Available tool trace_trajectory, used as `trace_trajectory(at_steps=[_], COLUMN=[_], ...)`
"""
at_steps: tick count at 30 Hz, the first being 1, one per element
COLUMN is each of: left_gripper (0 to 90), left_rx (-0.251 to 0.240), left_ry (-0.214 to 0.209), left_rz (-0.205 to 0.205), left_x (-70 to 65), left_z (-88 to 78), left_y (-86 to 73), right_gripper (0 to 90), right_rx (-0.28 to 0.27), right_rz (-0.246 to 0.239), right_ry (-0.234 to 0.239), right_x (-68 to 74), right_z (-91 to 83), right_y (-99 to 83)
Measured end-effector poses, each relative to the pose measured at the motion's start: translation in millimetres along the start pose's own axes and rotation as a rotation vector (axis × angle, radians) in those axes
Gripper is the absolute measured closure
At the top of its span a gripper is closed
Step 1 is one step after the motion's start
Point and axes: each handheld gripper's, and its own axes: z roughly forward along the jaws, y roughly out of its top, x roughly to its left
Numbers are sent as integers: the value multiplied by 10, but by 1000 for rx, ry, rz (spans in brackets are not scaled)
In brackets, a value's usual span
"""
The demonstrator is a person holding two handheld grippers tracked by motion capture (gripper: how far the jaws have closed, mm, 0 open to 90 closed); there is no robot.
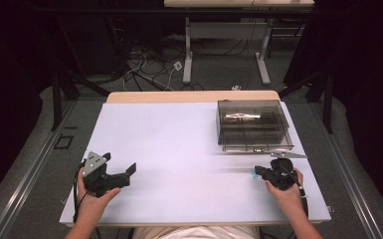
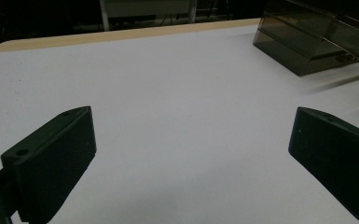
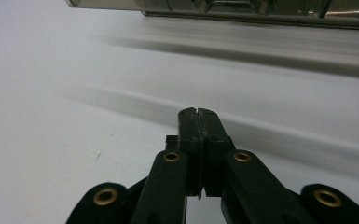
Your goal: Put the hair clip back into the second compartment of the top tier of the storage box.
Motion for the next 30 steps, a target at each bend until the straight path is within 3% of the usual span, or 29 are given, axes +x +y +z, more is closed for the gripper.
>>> trace_trajectory(at_steps=[30], left_gripper=[11], left_rx=[-3], left_ry=[-3], left_rz=[-11], left_x=[6], left_z=[-2], left_y=[-3], right_gripper=[897], right_rx=[-46], right_rz=[-27], right_ry=[29], right_x=[119], right_z=[-171], right_y=[-14])
